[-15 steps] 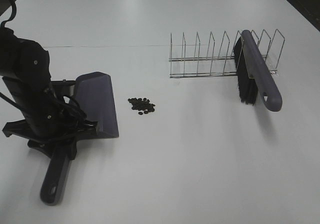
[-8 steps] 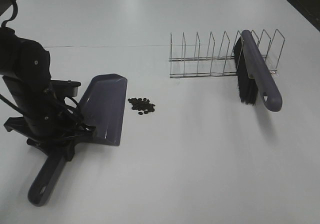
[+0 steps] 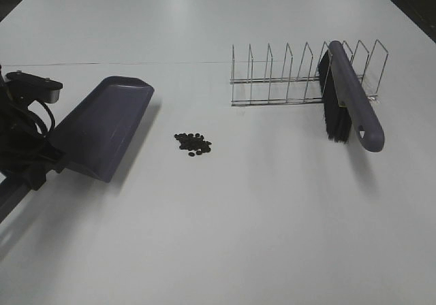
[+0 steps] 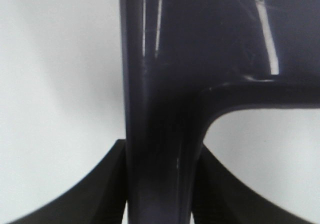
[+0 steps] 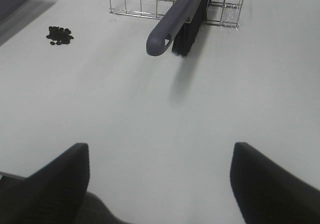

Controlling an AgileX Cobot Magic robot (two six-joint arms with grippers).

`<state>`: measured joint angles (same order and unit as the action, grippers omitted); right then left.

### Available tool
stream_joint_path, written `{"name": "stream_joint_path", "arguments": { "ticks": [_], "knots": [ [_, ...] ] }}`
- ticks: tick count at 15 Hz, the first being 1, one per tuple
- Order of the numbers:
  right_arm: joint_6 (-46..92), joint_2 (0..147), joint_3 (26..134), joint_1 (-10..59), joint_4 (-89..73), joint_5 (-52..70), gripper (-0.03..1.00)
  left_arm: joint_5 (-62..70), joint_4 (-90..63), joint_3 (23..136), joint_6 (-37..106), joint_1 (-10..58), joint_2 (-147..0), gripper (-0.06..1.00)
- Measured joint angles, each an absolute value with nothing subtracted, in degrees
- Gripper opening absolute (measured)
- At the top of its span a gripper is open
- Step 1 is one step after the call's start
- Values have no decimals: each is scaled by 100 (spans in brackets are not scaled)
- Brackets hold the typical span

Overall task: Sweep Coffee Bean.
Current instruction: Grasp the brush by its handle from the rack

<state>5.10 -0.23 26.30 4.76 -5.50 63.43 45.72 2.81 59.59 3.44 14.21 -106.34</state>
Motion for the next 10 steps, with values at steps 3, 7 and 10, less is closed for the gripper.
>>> {"name": "stream_joint_path", "arguments": {
  "ticks": [3,7,10],
  "knots": [
    [120,281,2974,476,-378,6343,68,4509,561,5959,1180,1392,-10628,32],
    [52,1684,3764,476,-281,6486,68,4291,888,5959,1404,1392,-10628,32],
    [52,2899,4423,476,-275,6818,68,4263,911,5959,1409,1392,-10628,32]
  ]
}}
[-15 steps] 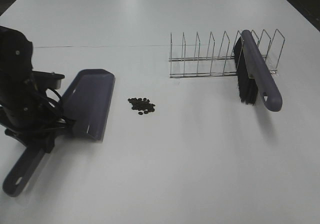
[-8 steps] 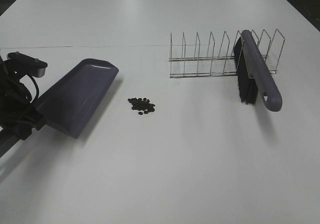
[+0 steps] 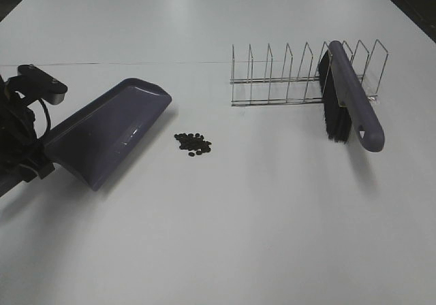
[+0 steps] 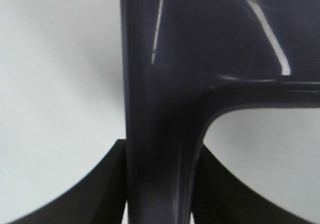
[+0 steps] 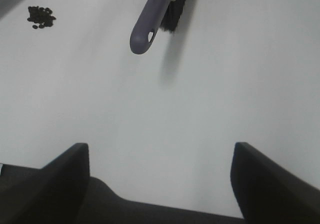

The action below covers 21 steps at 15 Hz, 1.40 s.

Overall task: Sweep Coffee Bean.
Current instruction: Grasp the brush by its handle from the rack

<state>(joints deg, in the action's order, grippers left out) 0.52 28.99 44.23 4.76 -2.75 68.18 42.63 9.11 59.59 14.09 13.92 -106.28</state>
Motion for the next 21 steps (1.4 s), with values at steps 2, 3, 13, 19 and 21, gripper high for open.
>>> {"name": "stream_joint_path", "arguments": {
  "ticks": [2,3,13,19,21],
  "knots": [
    [52,3753,4905,476,-275,6967,68,4251,911,5959,1409,1392,-10628,32],
    [52,4154,5134,476,-275,6990,68,4251,911,5959,1409,1392,-10628,32],
    [-63,7964,7878,476,-281,6996,68,4280,894,5959,1409,1392,-10628,32],
    [-269,9952,9511,476,-292,6990,68,4291,848,5959,1409,1392,-10628,32],
    [-378,10560,9969,476,-292,6984,68,4291,848,5959,1409,1392,-10628,32]
  ]
}}
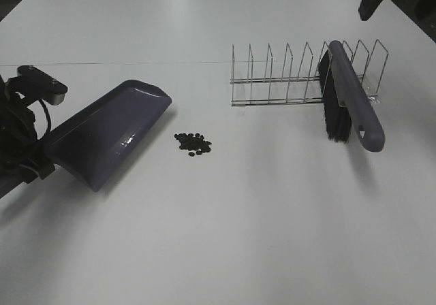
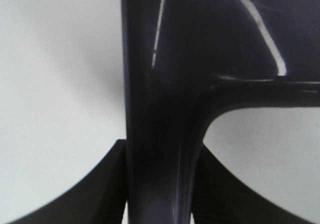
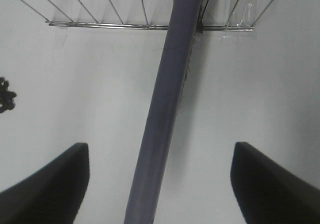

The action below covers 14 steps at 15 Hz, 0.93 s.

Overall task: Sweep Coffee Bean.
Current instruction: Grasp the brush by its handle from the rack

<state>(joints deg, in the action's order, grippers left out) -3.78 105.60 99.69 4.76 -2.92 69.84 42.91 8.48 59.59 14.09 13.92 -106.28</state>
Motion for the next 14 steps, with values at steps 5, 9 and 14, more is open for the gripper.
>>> {"name": "stream_joint_path", "arguments": {
  "ticks": [5,9,14],
  "knots": [
    [-550,12038,10903,476,-292,6979,68,4291,848,5959,1398,1392,-10628,32],
    [-556,12817,11293,476,-292,6979,68,4291,848,5959,1306,1392,-10628,32],
    [-561,13482,11333,470,-275,6979,63,4291,848,5959,1289,1392,-10628,32]
  ]
}}
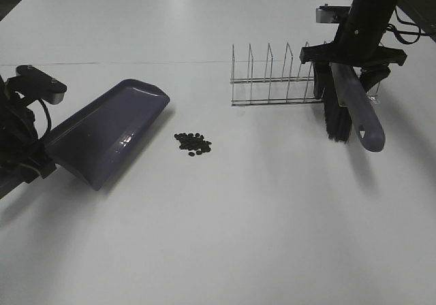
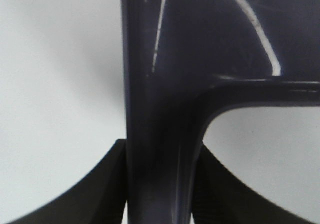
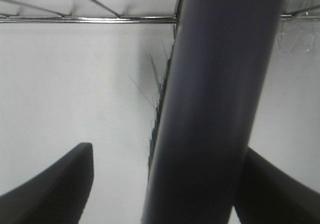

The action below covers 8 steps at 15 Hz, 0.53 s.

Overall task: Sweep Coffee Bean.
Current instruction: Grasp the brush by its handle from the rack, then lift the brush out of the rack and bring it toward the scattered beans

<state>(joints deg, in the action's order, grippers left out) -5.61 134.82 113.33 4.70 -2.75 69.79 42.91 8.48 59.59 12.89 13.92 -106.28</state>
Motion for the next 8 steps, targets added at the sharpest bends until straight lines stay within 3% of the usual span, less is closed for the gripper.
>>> {"name": "stream_joint_path", "arguments": {
  "ticks": [4,5,8],
  "knots": [
    [-659,13487,11453,470,-264,7002,46,4291,848,5959,1289,1392,-10628,32],
    [-670,13487,11471,464,-252,7036,36,4291,848,5959,1289,1392,-10628,32],
    [-693,13447,11694,418,-109,7082,32,4291,848,5959,1283,1392,-10628,32]
  ]
}}
